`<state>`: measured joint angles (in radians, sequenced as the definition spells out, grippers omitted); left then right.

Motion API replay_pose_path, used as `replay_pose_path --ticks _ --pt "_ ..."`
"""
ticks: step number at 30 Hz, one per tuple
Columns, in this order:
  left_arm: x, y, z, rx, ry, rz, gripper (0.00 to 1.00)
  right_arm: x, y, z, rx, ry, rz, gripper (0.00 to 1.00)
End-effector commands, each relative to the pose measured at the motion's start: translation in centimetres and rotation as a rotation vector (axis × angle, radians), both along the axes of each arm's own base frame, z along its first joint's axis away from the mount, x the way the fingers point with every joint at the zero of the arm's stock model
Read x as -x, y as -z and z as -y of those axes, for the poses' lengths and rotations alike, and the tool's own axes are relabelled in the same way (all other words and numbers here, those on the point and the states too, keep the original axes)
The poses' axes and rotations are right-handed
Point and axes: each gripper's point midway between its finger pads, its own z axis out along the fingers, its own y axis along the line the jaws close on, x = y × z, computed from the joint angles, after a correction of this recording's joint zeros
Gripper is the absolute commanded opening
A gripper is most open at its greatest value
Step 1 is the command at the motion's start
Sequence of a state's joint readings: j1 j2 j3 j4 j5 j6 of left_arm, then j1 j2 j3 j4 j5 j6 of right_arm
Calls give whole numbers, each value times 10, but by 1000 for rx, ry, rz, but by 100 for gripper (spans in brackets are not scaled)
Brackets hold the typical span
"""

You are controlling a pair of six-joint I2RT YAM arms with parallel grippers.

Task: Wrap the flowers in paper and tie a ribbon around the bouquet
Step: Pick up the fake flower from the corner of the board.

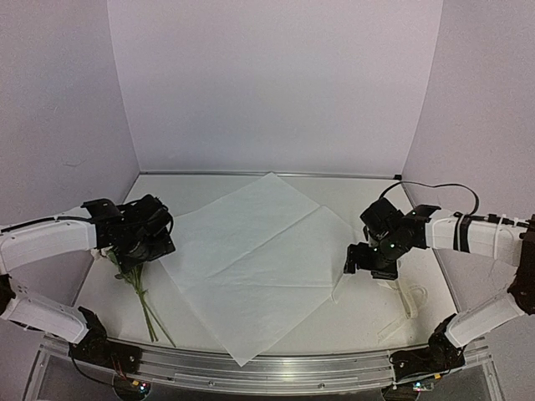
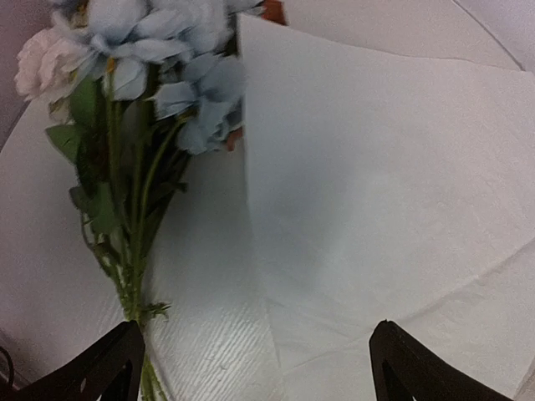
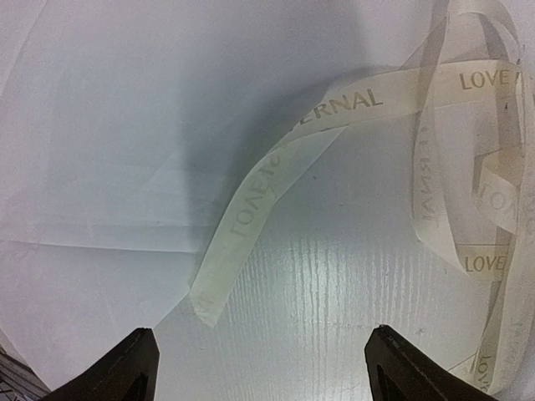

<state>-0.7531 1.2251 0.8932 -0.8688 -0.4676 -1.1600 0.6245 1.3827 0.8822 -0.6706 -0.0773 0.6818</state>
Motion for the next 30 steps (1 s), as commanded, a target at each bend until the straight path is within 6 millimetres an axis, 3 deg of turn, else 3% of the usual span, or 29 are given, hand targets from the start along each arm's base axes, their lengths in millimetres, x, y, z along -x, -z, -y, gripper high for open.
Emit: replay_pose_path --ticks 1,6,10,13,19,28,30 --pt "40 25 -56 -10 -269 -69 99 -4 -10 -20 -52 -48 26 88" --pt "51 61 -78 31 -351 -111 100 -6 -5 -30 -63 -60 64 91" --pt "36 76 -82 87 -339 -89 98 -7 -7 -34 -87 -71 103 94" --pt "16 86 -81 135 -298 -63 92 -10 -10 -37 -109 -75 130 92" --pt "-12 103 -85 167 -242 -68 73 -11 -11 -41 -118 -83 127 91" --pt "-9 124 -93 71 -232 -174 42 -11 -4 -40 -100 -83 114 90" --pt "-7 128 -93 64 -221 -193 28 -10 -3 -42 -101 -84 107 90"
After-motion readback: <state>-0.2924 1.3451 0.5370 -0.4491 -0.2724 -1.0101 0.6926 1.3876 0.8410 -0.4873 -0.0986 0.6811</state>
